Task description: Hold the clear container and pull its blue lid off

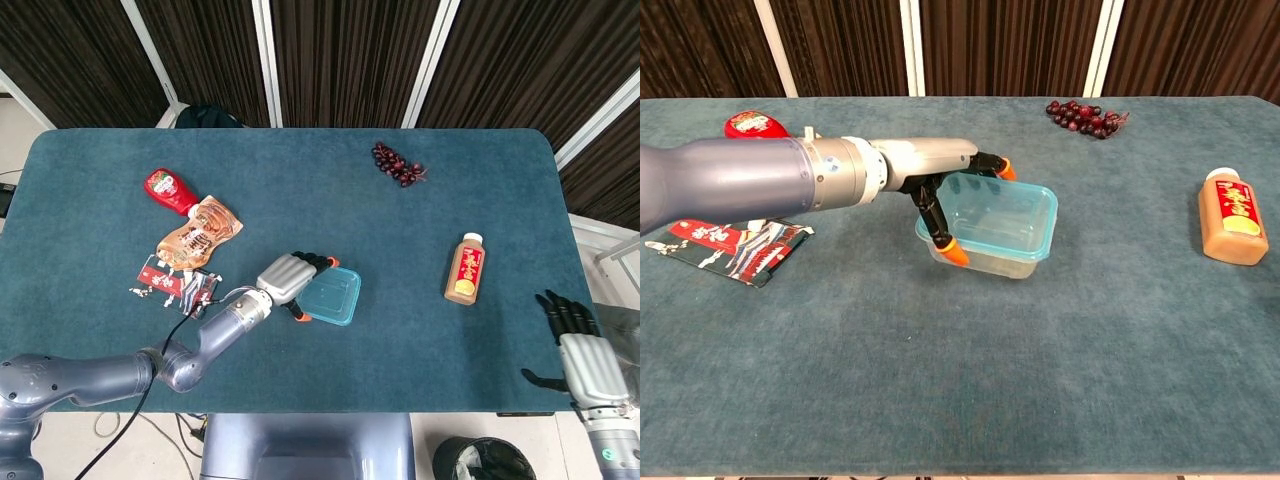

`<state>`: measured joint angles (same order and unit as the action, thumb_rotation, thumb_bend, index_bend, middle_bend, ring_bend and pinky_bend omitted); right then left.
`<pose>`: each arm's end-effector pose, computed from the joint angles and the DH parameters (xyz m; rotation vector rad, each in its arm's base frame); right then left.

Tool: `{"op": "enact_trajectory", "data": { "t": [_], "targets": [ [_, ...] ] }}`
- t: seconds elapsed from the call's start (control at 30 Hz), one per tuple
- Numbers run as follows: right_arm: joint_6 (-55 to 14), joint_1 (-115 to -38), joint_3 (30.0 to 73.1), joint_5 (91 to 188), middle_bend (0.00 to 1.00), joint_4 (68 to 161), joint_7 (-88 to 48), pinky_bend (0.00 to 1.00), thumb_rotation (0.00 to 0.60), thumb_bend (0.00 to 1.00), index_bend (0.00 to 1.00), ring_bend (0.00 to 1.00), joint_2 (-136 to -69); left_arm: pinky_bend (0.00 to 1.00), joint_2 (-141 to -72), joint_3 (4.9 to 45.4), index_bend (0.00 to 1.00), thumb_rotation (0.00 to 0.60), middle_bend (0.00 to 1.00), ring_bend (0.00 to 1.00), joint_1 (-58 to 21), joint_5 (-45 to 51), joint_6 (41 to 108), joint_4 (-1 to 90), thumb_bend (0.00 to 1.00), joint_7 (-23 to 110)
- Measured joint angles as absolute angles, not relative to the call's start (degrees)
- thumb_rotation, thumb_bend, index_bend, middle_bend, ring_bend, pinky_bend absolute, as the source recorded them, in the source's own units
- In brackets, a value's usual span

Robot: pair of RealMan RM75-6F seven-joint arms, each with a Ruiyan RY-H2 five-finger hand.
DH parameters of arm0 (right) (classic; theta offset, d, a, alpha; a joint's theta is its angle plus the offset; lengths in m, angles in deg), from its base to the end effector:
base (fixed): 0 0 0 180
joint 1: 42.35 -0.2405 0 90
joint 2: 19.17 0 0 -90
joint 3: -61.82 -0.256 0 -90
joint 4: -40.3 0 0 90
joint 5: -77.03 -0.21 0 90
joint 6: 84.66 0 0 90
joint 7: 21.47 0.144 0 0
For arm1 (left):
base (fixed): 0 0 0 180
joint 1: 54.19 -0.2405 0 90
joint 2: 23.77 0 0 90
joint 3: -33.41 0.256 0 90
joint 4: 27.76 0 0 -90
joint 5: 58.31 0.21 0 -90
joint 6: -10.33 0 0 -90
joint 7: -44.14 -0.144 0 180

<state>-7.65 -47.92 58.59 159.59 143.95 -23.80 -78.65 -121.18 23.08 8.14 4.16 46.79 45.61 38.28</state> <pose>-0.2878 -0.1812 0.1509 1.4158 -1.0818 0.8680 -0.0475 0.3675 -0.0895 -2.2423 -1.0550 -0.9401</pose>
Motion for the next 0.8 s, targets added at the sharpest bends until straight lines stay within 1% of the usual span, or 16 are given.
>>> {"op": "enact_trajectory", "data": {
  "t": [0.33, 0.57, 0.8],
  "targets": [
    [-12.14, -51.94, 58.22, 158.88, 0.0, 148.09, -32.17, 0.0, 0.6, 0.19, 0.0, 0.0, -86.35, 0.4, -121.95, 23.37, 0.23, 0.6, 0.33, 0.27, 7.96, 7.34, 45.42, 45.67, 0.15, 41.87],
    [-13.97, -54.49, 57.12, 155.48, 0.0, 149.05, -38.6, 0.0, 0.6, 0.19, 0.0, 0.0, -93.92, 0.4, -121.75, 23.32, 0.23, 0.6, 0.33, 0.27, 8.64, 7.25, 43.77, 45.54, 0.15, 42.12],
    [-14.35, -56.24, 55.8, 151.12, 0.0, 149.26, -43.46, 0.0, 0.6, 0.19, 0.0, 0.0, -99.85, 0.4, -121.54, 23.1, 0.23, 0.6, 0.34, 0.27, 9.45, 6.9, 42.48, 45.57, 0.15, 41.94]
  ]
}}
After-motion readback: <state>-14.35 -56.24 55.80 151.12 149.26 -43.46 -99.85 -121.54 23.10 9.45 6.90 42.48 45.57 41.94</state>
